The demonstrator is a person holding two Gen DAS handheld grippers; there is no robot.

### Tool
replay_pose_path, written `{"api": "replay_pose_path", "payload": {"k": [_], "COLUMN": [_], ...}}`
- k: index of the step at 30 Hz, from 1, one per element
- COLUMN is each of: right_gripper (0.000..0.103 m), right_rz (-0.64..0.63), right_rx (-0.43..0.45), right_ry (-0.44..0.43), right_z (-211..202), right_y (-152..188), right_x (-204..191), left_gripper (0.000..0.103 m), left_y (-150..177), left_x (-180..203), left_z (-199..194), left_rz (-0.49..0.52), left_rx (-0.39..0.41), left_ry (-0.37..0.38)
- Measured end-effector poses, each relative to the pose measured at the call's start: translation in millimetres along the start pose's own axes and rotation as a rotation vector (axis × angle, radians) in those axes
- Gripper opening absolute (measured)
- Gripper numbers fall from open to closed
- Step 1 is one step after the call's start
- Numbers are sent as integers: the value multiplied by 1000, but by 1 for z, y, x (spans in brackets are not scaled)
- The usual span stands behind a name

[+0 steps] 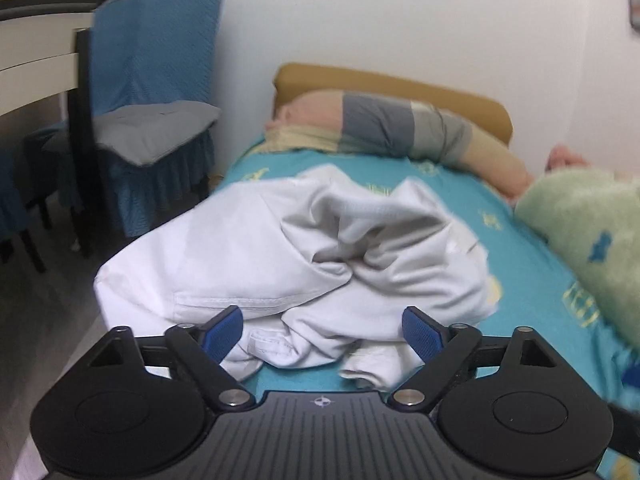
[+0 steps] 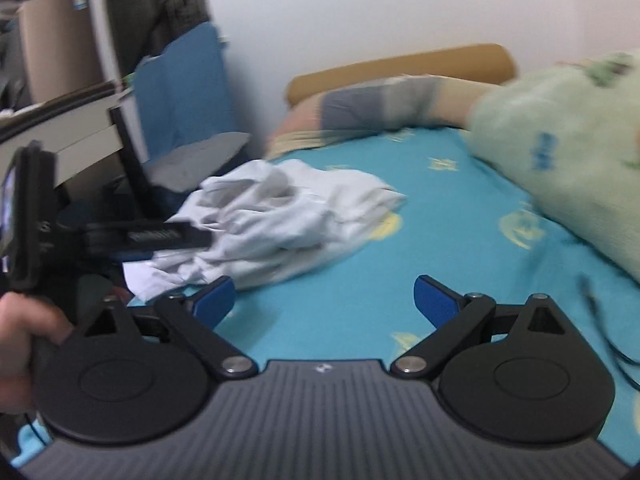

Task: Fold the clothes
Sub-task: 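Grasp the white shirt with the left gripper and lift it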

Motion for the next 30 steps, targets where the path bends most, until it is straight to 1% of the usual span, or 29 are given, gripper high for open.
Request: {"api": "replay_pose_path", "payload": {"k": [2, 4, 5, 7, 8, 9, 10, 11, 12, 13, 14, 15, 16, 18, 20, 23, 27, 30], "right_gripper": [98, 98, 98, 98, 95, 82, 78, 71, 59, 51, 39, 26, 20, 16, 14, 13, 12, 12], "right_rz": [-32, -77, -103, -158, -177, -178, -170, -147, -126, -115, -112, -106, -94, -59, -23, 19, 46, 78], "right_rx": [-25, -52, -64, -85, -106, -133, -147, -138, -128, -114, -102, -93, -86, -56, -26, 22, 119, 208], "right_ry": [-41, -73, -86, -110, -110, -103, -94, -84, -79, -77, -67, -58, -47, -12, 23, 71, 111, 133], "right_z": [34, 67, 83, 109, 119, 127, 132, 132, 132, 128, 123, 117, 109, 88, 68, 31, -39, -99], "right_y": [-1, -2, -1, 1, 1, 2, 0, -2, -5, -7, -8, -10, -13, -25, -36, -59, -83, -92], "right_x": [-16, -32, -40, -54, -58, -58, -58, -56, -54, -52, -51, -50, -46, -34, -22, 3, 30, 46], "left_gripper": [83, 83, 80, 77, 76, 75, 71, 59, 51, 34, 15, 14, 13, 12, 11, 11, 10, 10], "left_y": [-1, -3, -5, -11, -14, -16, -19, -21, -23, -25, -27, -29, -33, -43, -56, -68, -72, -76], "left_x": [-12, -29, -38, -50, -54, -57, -58, -58, -57, -57, -57, -59, -60, -63, -67, -73, -83, -91], "left_z": [15, 25, 28, 36, 40, 45, 49, 53, 55, 56, 54, 51, 45, 23, -5, -52, -120, -169], "left_rz": [-23, -111, -159, -221, -246, -271, -293, -305, -312, -319, -334, -355, -371, -370, -398, -449, -454, -441], "left_rx": [-1, -1, 0, -5, -6, -6, -13, -17, -15, -10, 2, 16, 37, 112, 172, 227, 272, 308], "left_ry": [-7, 24, 46, 91, 110, 126, 145, 157, 162, 160, 152, 147, 144, 137, 144, 175, 204, 224]}}
Point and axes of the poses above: each gripper's, at about its wrist camera, not at the fingertips, and z roughly the way its jaws point, x to its right, y to its underside, the point moved 3 cm from there along z, roughly the way its jaws point, and after that the axes turned 7 degrees about -z, right-handed, at the moved point
